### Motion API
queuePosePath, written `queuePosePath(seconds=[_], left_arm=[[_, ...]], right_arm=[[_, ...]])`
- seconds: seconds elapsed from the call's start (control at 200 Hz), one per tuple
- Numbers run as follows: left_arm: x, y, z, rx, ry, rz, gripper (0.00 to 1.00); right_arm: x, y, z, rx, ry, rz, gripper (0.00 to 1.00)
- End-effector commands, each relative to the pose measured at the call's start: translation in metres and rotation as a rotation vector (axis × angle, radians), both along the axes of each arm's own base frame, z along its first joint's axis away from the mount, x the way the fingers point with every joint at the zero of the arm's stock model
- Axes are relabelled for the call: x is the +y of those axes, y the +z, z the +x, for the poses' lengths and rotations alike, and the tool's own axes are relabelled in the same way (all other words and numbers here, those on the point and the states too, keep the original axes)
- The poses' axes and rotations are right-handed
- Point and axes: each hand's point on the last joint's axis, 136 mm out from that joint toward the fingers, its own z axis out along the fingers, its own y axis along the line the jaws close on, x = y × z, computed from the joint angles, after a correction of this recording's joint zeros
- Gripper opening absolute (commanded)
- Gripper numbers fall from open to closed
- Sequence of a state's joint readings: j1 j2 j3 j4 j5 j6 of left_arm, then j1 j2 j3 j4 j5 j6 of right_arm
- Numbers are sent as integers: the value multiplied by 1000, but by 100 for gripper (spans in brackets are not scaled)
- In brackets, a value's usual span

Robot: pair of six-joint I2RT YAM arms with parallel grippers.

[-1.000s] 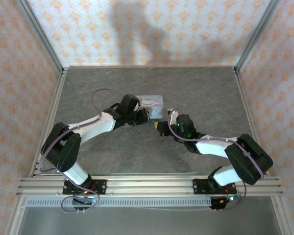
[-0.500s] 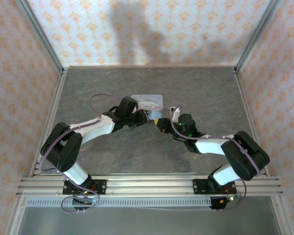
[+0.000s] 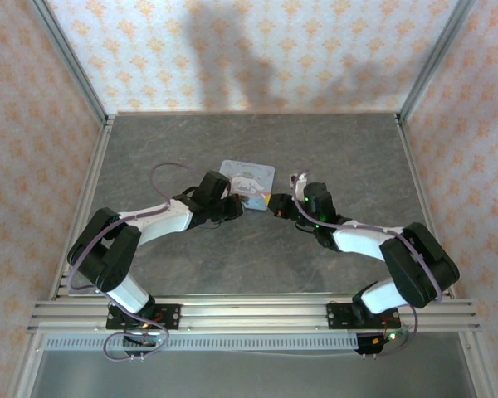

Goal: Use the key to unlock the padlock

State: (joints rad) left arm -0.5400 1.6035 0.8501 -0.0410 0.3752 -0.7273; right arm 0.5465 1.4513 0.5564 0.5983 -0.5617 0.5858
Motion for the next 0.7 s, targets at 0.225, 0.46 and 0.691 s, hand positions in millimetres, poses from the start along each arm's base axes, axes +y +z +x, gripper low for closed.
queuePosePath(seconds=[0.225, 0.46, 0.691], left_arm=[[23, -9, 3, -62, 7, 91, 0], [29, -24, 7, -58, 4, 115, 0], [36, -30, 13, -85, -7, 157, 1]], right_arm=[[26, 2, 42, 24, 36, -47, 0], [33, -26, 64, 95, 17, -108, 0], [28, -60, 58, 186, 20, -181, 0]])
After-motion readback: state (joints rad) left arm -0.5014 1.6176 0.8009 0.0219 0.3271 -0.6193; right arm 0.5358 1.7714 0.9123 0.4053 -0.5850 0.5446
